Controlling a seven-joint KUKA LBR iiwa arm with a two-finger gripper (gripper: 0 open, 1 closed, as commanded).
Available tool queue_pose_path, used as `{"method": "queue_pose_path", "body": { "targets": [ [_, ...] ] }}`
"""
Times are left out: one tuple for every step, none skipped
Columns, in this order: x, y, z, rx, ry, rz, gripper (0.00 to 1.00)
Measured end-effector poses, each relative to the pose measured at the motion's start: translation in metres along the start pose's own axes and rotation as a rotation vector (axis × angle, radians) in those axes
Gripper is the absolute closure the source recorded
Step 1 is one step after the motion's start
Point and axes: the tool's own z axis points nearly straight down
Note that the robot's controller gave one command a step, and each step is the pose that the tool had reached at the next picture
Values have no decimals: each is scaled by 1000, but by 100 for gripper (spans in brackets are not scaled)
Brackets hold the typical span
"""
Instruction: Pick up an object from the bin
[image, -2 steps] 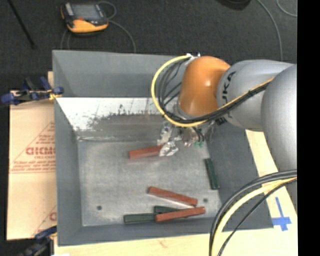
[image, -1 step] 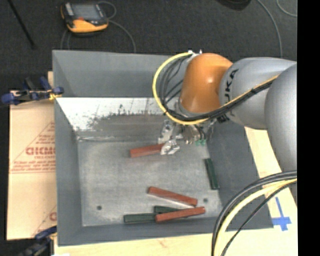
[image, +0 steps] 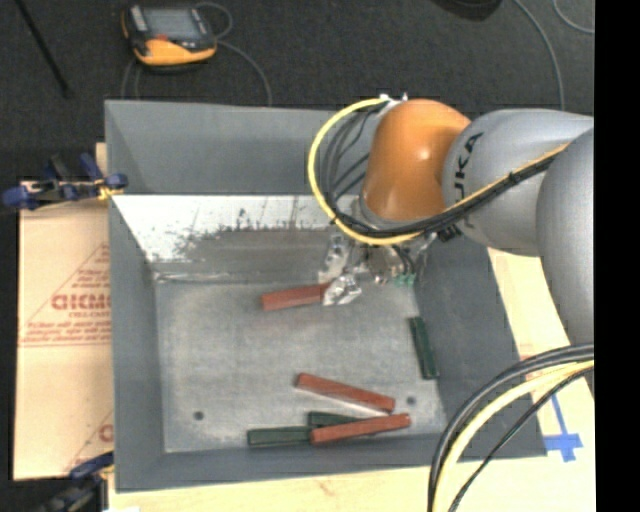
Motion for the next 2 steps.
{"method": "queue_pose_path", "body": {
  "targets": [
    [-1, 0, -7, 1, -3, 0, 100],
    [-1, 0, -10, 1, -3, 0, 100]
  ]
}}
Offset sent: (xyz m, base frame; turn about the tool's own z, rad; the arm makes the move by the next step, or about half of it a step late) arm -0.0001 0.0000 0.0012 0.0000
